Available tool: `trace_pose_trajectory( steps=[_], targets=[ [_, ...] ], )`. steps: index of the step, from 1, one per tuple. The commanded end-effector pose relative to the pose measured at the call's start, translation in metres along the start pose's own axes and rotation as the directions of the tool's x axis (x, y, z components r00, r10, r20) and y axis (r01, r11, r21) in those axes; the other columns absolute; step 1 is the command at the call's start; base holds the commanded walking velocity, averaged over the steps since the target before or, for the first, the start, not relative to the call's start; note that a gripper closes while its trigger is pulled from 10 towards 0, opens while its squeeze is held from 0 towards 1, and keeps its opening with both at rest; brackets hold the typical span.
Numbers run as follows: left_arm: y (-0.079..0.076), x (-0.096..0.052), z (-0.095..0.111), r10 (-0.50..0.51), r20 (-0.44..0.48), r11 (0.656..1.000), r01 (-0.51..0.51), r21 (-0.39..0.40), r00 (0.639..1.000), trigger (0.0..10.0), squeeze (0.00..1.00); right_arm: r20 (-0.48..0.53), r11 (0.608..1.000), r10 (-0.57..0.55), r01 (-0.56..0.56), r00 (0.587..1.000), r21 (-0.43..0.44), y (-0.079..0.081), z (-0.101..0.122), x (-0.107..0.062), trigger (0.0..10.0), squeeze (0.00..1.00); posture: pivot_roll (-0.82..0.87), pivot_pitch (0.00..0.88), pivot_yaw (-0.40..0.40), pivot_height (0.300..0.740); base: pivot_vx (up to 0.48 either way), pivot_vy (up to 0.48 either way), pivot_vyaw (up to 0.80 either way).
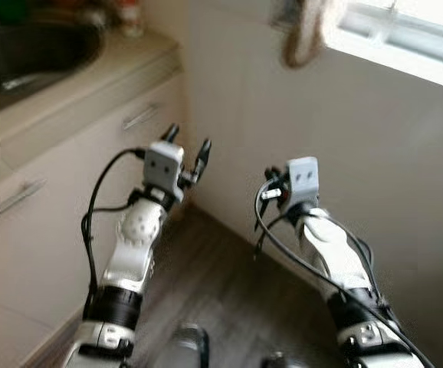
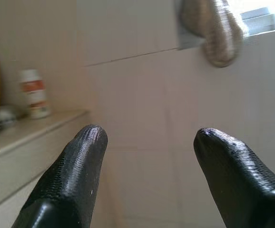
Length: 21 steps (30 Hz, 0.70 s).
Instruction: Kitchen organization
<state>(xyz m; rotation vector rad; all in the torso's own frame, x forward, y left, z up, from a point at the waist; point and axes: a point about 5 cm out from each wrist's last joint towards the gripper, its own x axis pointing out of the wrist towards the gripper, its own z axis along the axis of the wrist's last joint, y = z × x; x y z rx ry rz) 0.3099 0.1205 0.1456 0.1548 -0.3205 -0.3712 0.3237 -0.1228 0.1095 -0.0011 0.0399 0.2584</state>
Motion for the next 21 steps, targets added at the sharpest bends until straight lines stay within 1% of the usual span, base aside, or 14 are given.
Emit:
trace_pose_trajectory(
  steps=[1,8,9,10,11,14,15,16,19,21],
  targets=[
    [-0.005,-0.001,-0.001,-0.016,-0.001,1.000,0.016,0.000,1.000,10.0,0.00,0.041,1.000,-0.019,0.019,0.999,-0.005,-0.006,0.006,-0.002,10.0,0.00,0.16,0.000,-0.048,0.740,0.000,0.000,0.80],
    [-0.005,-0.001,-0.001,-0.013,-0.001,1.000,0.013,0.002,1.000,10.0,0.00,0.100,0.999,-0.028,0.032,0.995,-0.038,-0.006,0.013,-0.002,10.0,0.00,0.16,0.000,-0.049,0.740,0.000,0.000,0.80],
    [-0.005,-0.001,-0.001,-0.013,-0.001,1.000,0.013,0.003,1.000,10.0,0.00,0.129,0.998,-0.035,0.042,0.991,-0.053,-0.008,0.017,-0.002,10.0,0.00,0.16,0.000,-0.049,0.740,0.000,0.000,0.80],
    [-0.005,-0.001,-0.001,-0.013,-0.001,1.000,0.013,0.003,1.000,10.0,0.00,0.129,0.998,-0.035,0.042,0.991,-0.053,-0.008,0.017,-0.002,10.0,0.00,0.16,0.000,-0.049,0.740,0.000,0.000,0.80],
    [-0.005,-0.001,-0.001,-0.012,0.000,1.000,0.012,0.004,1.000,10.0,0.00,0.171,0.995,-0.036,0.050,0.985,-0.083,-0.008,0.023,-0.003,10.0,0.00,0.16,0.000,-0.049,0.740,0.000,0.000,0.80],
    [-0.006,-0.001,-0.001,-0.012,0.002,1.000,0.012,0.005,1.000,10.0,0.00,0.228,0.992,-0.038,0.065,0.973,-0.111,-0.009,0.033,-0.003,10.0,0.00,0.16,0.000,-0.050,0.740,0.000,0.000,0.80],
    [-0.006,-0.001,-0.001,-0.013,0.005,1.000,0.013,0.006,1.000,10.0,0.00,0.298,0.983,-0.036,0.088,0.954,-0.163,-0.010,0.045,-0.005,10.0,0.00,0.16,0.000,-0.050,0.740,0.000,0.000,0.80],
    [-0.006,-0.001,0.000,-0.013,0.006,1.000,0.013,0.006,1.000,10.0,0.00,0.331,0.977,-0.031,0.098,0.943,-0.189,-0.009,0.050,-0.006,10.0,0.00,0.16,0.000,-0.050,0.740,0.000,0.000,0.80],
    [-0.005,-0.001,0.000,-0.009,0.011,1.000,0.009,0.008,1.000,10.0,0.00,0.405,0.965,-0.024,0.128,0.914,-0.230,-0.009,0.062,-0.008,10.0,0.00,0.16,0.000,-0.050,0.740,0.000,0.000,0.80],
    [-0.004,-0.001,0.001,-0.005,0.017,1.000,0.004,0.009,1.000,10.0,0.00,0.471,0.950,-0.011,0.156,0.882,-0.270,-0.008,0.073,-0.011,10.0,0.00,0.17,0.000,-0.050,0.740,0.000,0.000,0.80]
  ],
)
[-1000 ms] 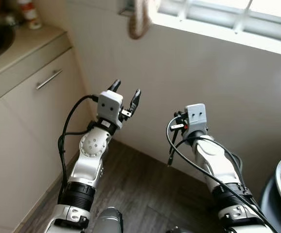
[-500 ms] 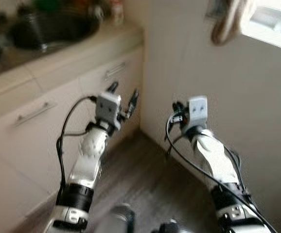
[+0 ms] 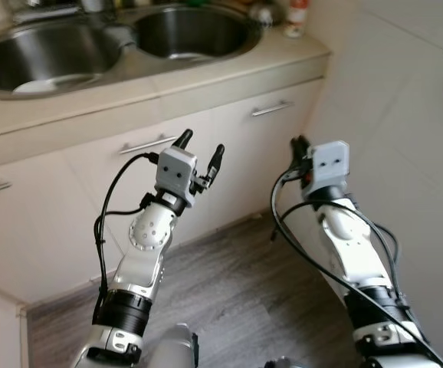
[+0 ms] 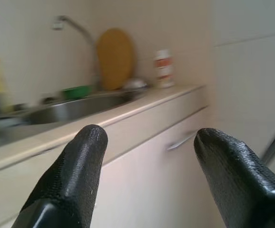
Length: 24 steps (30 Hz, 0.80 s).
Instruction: Kitchen organization
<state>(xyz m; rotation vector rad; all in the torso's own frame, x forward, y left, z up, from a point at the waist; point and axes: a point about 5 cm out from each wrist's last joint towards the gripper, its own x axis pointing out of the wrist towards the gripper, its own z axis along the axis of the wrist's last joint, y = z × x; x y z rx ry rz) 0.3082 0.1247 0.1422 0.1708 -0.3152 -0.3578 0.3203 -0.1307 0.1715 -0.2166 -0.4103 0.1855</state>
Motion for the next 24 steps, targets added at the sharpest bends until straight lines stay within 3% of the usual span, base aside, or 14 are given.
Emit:
trace_pose_trajectory(
  steps=[1,8,24],
  targets=[
    [-0.006,0.003,0.004,-0.012,0.028,1.000,0.013,-0.008,1.000,10.0,0.00,0.102,0.998,-0.017,0.023,0.995,-0.058,-0.005,0.017,0.002,10.0,0.00,0.17,0.000,-0.050,0.740,0.000,0.000,0.80],
    [-0.005,0.003,0.005,-0.008,0.031,1.000,0.009,-0.007,0.999,10.0,0.00,0.334,0.999,-0.033,0.045,0.942,-0.027,-0.007,0.062,0.008,10.0,0.00,0.17,0.000,-0.047,0.740,0.000,0.000,0.69],
    [-0.001,0.005,0.011,0.003,0.069,1.000,-0.003,-0.012,0.998,10.0,0.00,0.492,0.980,-0.175,0.199,0.853,0.005,-0.026,0.092,0.009,10.0,0.00,0.17,0.000,-0.041,0.740,0.000,0.000,0.00]
  ],
)
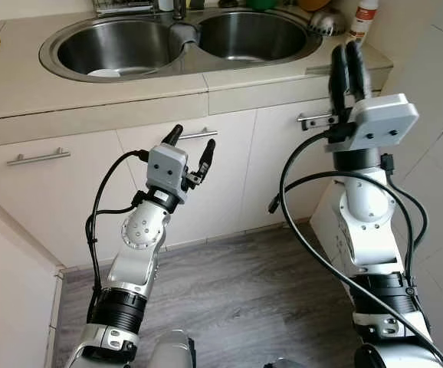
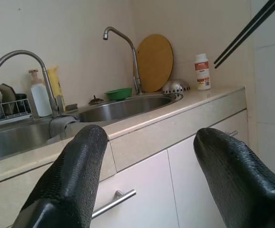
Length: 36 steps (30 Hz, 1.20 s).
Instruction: Kitchen organization
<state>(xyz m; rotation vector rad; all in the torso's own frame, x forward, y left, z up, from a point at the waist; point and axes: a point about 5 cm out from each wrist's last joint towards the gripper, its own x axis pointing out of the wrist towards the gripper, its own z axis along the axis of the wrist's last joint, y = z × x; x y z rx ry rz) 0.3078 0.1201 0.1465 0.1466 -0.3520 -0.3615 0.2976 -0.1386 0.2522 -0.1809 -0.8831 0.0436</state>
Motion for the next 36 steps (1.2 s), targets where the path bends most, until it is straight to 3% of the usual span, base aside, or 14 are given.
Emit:
trace_pose_trajectory(
  steps=[1,8,13,21,36],
  targets=[
    [0.003,0.003,0.007,0.001,0.033,1.000,-0.001,0.006,0.999,10.0,0.00,0.058,1.000,-0.011,0.011,0.998,0.003,0.000,0.010,0.007,10.0,0.00,0.17,0.000,-0.041,0.740,0.255,0.000,0.00],
    [0.005,0.004,0.010,0.010,0.051,1.000,-0.011,0.013,0.999,10.0,0.00,0.004,0.998,0.058,-0.058,0.998,-0.035,0.013,0.003,0.007,10.0,0.00,0.17,0.000,-0.041,0.740,0.261,0.000,0.46],
    [0.006,0.003,0.010,0.015,0.057,1.000,-0.016,0.017,0.998,10.0,0.00,0.015,1.000,0.017,-0.016,1.000,-0.014,0.009,0.003,0.007,10.0,0.00,0.17,0.000,-0.042,0.740,0.267,0.000,0.80],
    [0.007,0.004,0.011,0.021,0.061,1.000,-0.022,0.019,0.998,10.0,0.00,0.035,0.998,-0.042,0.044,0.998,-0.034,-0.001,0.006,0.008,10.0,0.00,0.17,0.000,-0.041,0.740,0.264,0.000,0.00],
    [0.007,0.004,0.011,0.026,0.065,0.999,-0.027,0.020,0.998,10.0,0.00,0.033,0.997,-0.051,0.053,0.998,-0.056,-0.002,0.004,0.009,10.0,0.00,0.17,0.000,-0.042,0.740,0.265,0.000,0.00]
  ],
)
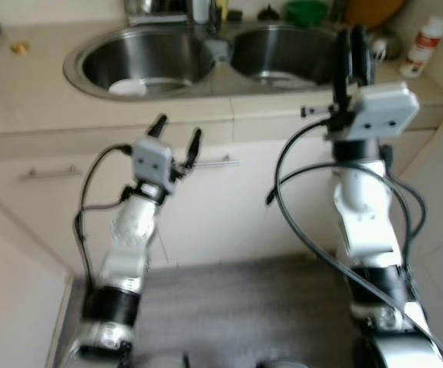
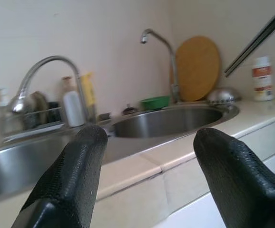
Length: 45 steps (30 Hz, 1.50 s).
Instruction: Kitchen organization
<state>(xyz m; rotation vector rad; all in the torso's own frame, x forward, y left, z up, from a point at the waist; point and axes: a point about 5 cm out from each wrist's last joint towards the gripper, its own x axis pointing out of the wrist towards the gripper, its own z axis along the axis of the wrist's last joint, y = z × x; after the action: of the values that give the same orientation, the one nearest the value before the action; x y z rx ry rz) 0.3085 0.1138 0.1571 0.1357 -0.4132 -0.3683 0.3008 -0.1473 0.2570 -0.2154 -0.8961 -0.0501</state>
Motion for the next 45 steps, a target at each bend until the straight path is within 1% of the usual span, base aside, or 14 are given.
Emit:
trace_pose_trajectory(
  steps=[1,3,11,30,37,41,42,45],
  targets=[
    [0.011,-0.002,0.001,0.028,0.004,0.999,-0.028,0.022,1.000,10.0,0.00,0.021,1.000,0.021,-0.021,1.000,0.008,0.008,0.004,0.003,10.0,0.00,0.17,0.000,-0.042,0.740,0.277,0.000,0.00],
    [0.012,-0.002,0.002,0.030,0.006,0.999,-0.030,0.023,1.000,10.0,0.00,0.012,1.000,0.031,-0.031,0.999,0.002,0.010,0.003,0.003,10.0,0.00,0.17,0.000,-0.042,0.740,0.296,0.000,0.00],
    [0.012,-0.002,0.002,0.031,0.007,0.999,-0.032,0.025,0.999,10.0,0.00,0.009,1.000,0.025,-0.025,1.000,0.002,0.010,0.002,0.002,10.0,0.00,0.17,0.000,-0.042,0.740,0.299,0.000,0.53],
    [0.010,-0.003,0.000,0.027,0.002,0.999,-0.028,0.023,1.000,10.0,0.00,-0.014,1.000,0.028,-0.028,1.000,0.005,0.014,-0.002,-0.002,10.0,0.00,0.17,0.000,-0.043,0.740,0.297,0.000,0.00],
    [0.010,-0.003,0.000,0.027,0.004,0.999,-0.027,0.023,1.000,10.0,0.00,-0.037,1.000,0.021,-0.020,0.999,0.006,0.013,-0.006,-0.002,10.0,0.00,0.18,0.000,-0.044,0.740,0.296,0.000,0.00],
    [0.010,-0.003,0.000,0.029,0.002,0.999,-0.029,0.022,1.000,10.0,0.00,-0.112,0.999,0.033,-0.036,0.993,-0.025,0.015,-0.017,-0.003,10.0,0.00,0.18,0.000,-0.044,0.740,0.068,0.000,0.00],
    [0.010,-0.003,0.000,0.029,0.003,0.999,-0.029,0.021,1.000,10.0,0.00,-0.157,0.999,0.040,-0.039,0.987,0.006,0.016,-0.023,-0.004,10.0,0.00,0.18,0.000,-0.044,0.740,0.000,0.000,0.00],
    [0.009,-0.003,0.000,0.028,0.003,0.999,-0.028,0.020,1.000,10.0,0.00,-0.213,0.998,0.054,-0.046,0.976,0.041,0.017,-0.030,-0.005,10.0,0.00,0.18,0.000,-0.044,0.740,0.000,0.000,0.00]
  ],
)
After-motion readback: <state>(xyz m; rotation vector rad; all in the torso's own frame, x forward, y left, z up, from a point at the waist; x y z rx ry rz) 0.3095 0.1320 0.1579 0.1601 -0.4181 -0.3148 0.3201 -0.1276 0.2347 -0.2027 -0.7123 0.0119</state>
